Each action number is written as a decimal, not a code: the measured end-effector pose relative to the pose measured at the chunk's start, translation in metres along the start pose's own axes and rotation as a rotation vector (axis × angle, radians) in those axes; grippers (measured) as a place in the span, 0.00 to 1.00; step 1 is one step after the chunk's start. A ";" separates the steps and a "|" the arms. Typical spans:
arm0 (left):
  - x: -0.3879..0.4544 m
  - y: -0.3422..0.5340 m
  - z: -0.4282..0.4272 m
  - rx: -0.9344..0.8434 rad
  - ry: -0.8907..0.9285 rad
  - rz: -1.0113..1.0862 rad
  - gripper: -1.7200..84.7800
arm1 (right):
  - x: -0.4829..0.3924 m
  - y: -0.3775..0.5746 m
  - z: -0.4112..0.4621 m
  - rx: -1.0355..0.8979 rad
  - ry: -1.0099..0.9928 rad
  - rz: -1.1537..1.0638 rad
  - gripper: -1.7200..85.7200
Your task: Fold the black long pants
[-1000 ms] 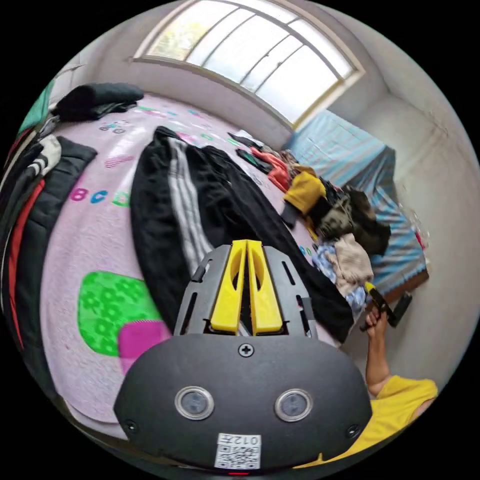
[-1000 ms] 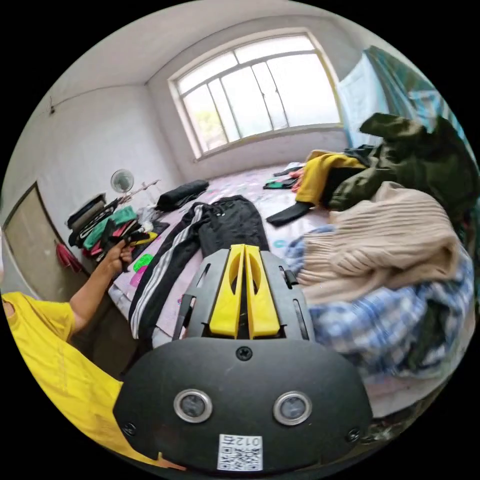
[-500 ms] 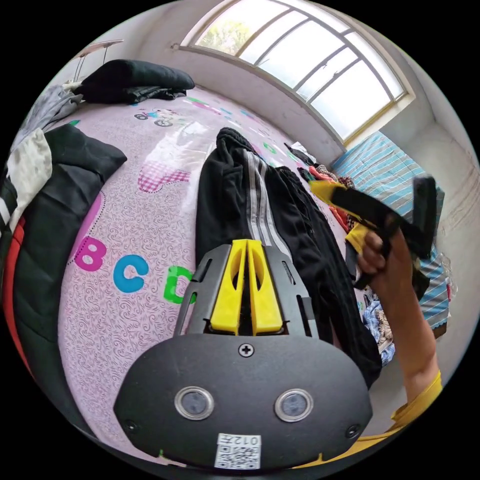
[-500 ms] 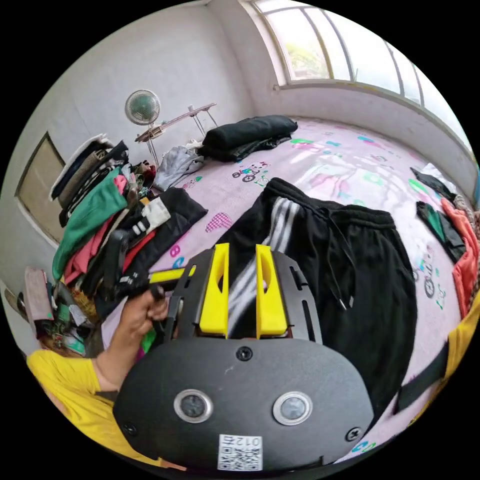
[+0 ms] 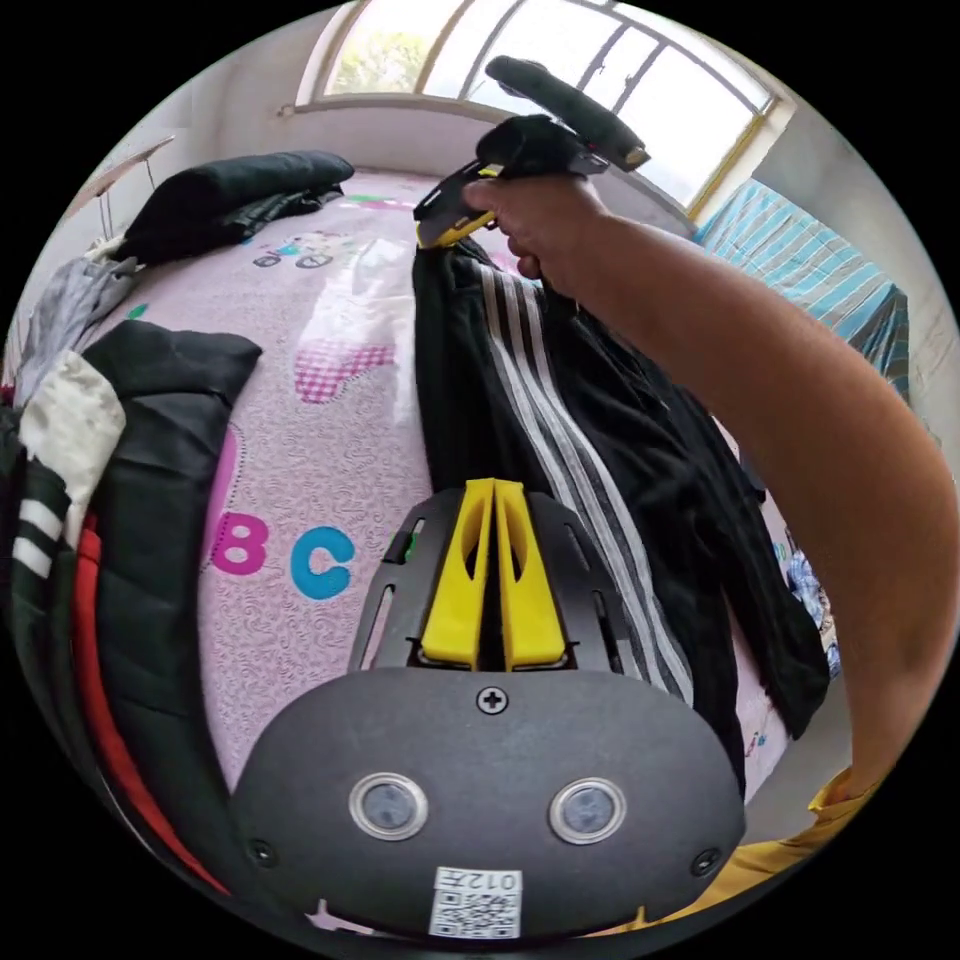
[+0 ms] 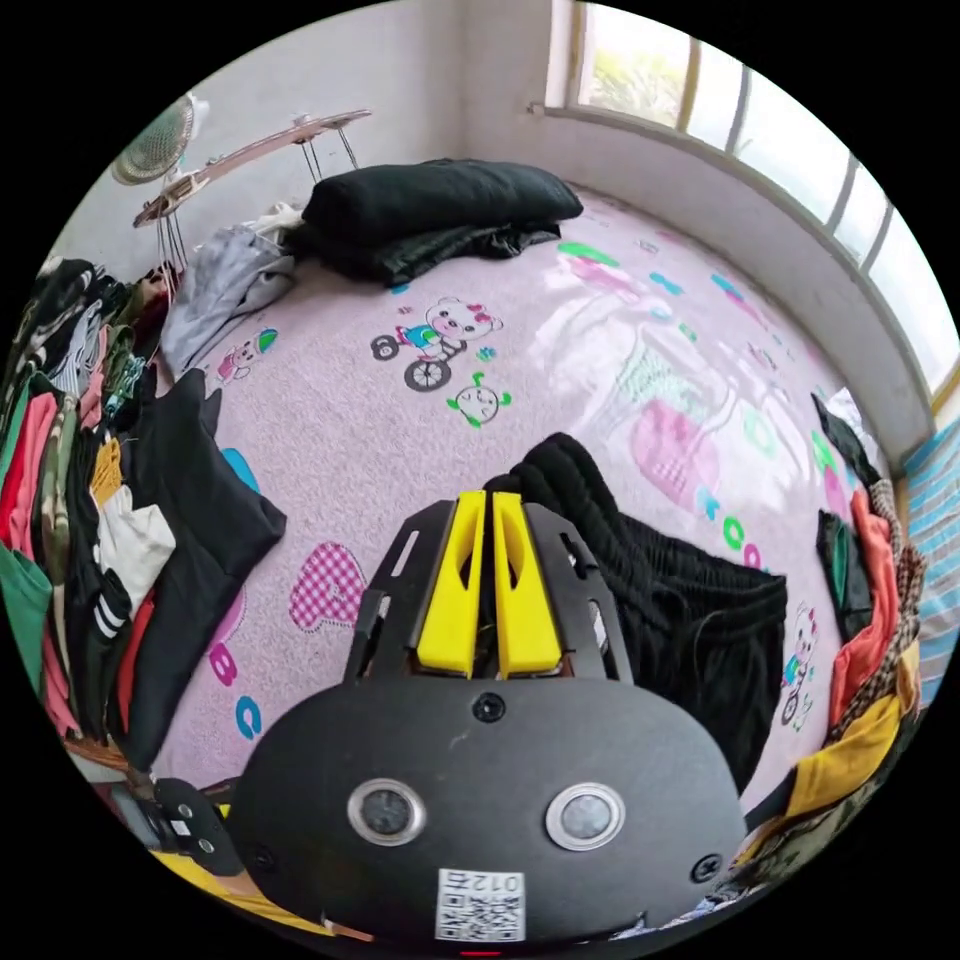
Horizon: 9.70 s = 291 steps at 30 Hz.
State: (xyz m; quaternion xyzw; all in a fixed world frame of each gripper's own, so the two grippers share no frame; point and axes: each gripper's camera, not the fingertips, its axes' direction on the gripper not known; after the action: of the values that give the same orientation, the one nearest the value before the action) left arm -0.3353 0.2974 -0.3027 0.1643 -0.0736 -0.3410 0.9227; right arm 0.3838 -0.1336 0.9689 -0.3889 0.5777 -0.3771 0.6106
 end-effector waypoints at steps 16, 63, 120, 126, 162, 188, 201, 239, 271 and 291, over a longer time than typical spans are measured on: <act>0.040 -0.025 -0.021 -0.117 0.205 0.096 0.02 | 0.087 0.012 0.014 0.057 0.018 -0.139 0.06; 0.072 -0.050 -0.017 -0.175 -0.048 0.153 0.02 | 0.455 0.229 0.038 -0.044 0.340 0.298 0.06; 0.179 -0.013 0.062 -0.457 0.447 0.741 0.02 | 0.420 0.657 -0.319 -0.161 0.242 0.315 0.02; 0.178 -0.004 0.064 -0.452 0.461 0.731 0.02 | 0.364 0.701 -0.399 -0.003 0.109 0.374 0.03; 0.089 0.177 -0.105 -0.202 0.069 0.069 0.02 | -0.127 0.998 -0.615 0.257 -0.363 0.035 0.06; 0.006 0.002 -0.033 -0.218 0.151 -0.273 0.09 | -0.233 0.983 -0.650 0.185 -0.412 -0.056 0.05; 0.037 -0.063 0.016 -0.323 0.032 -0.142 0.04 | -0.074 0.969 -0.699 0.270 -0.872 0.019 0.04; 0.404 0.193 0.154 -0.282 0.609 0.629 0.07 | 0.234 1.031 -0.876 0.271 -0.083 0.326 0.12; 0.587 0.438 0.253 -0.359 0.444 0.911 0.02 | 0.425 1.136 -0.918 0.240 -0.720 0.724 0.04; 0.556 0.449 0.374 -0.434 0.445 0.827 0.03 | 0.422 1.156 -0.906 0.060 -0.411 0.700 0.05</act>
State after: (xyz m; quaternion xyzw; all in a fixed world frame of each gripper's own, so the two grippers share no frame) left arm 0.2643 0.1593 0.2191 -0.0054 0.1380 0.0879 0.9865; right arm -0.4878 -0.0756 -0.2848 -0.2179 0.5297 -0.0777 0.8160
